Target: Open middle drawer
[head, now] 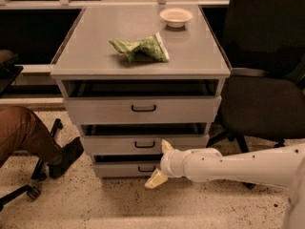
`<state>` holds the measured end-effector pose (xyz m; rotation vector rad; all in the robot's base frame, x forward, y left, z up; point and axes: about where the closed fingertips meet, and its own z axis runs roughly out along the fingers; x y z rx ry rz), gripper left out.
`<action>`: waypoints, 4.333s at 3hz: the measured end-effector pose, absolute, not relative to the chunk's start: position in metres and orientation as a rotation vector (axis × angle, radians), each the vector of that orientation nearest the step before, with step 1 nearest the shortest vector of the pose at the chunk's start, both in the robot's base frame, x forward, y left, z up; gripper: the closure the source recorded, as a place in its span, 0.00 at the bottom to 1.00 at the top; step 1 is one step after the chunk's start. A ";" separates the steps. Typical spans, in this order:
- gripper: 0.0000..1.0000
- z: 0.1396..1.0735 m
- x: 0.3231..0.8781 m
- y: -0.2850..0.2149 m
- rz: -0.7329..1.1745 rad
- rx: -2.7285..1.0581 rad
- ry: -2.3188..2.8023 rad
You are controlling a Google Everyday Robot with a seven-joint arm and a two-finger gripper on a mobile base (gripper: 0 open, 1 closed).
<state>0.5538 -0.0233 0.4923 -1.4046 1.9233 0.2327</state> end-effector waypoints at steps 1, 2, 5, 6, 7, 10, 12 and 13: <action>0.00 0.480 0.584 -0.023 0.165 -1.367 1.890; 0.00 0.474 0.619 -0.025 0.048 -1.343 1.875; 0.00 0.422 0.696 -0.017 -0.024 -1.395 1.987; 0.00 0.404 0.708 -0.020 0.001 -1.432 2.034; 0.00 0.397 0.705 -0.021 0.018 -1.462 2.058; 0.00 0.408 0.610 -0.031 0.183 -1.580 2.153; 0.00 0.398 0.588 -0.029 0.223 -1.640 2.192; 0.00 0.402 0.587 -0.029 0.225 -1.643 2.194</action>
Offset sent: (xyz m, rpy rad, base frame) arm 0.1068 0.0051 -0.0318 -0.1376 -0.2199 -0.1681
